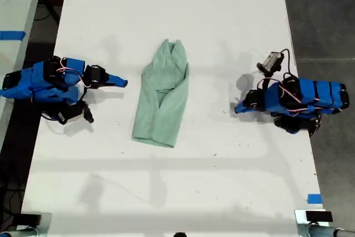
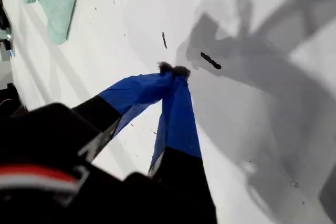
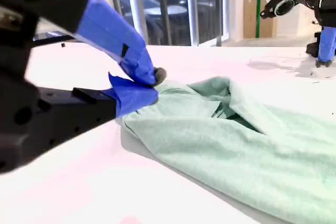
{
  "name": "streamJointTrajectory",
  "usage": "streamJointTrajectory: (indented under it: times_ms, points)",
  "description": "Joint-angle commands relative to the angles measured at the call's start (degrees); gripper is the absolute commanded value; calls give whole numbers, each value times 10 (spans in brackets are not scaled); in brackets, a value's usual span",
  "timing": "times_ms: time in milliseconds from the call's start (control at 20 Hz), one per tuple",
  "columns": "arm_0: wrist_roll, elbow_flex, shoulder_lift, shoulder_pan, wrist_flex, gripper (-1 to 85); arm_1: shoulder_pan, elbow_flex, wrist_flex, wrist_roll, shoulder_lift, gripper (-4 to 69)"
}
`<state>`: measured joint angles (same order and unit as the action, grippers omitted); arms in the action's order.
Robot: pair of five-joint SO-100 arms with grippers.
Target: Fold t shirt
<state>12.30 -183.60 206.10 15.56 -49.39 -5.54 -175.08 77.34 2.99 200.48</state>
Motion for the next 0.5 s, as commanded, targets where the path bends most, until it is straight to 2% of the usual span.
streamJointTrajectory:
  times_ms: [0,450]
  points:
    - [-17,-4,5,4,-6,-1,5,-13,-18,-14,7,-25]
    - [-17,-4,5,4,-6,-1,4,-13,-20,-18,7,-25]
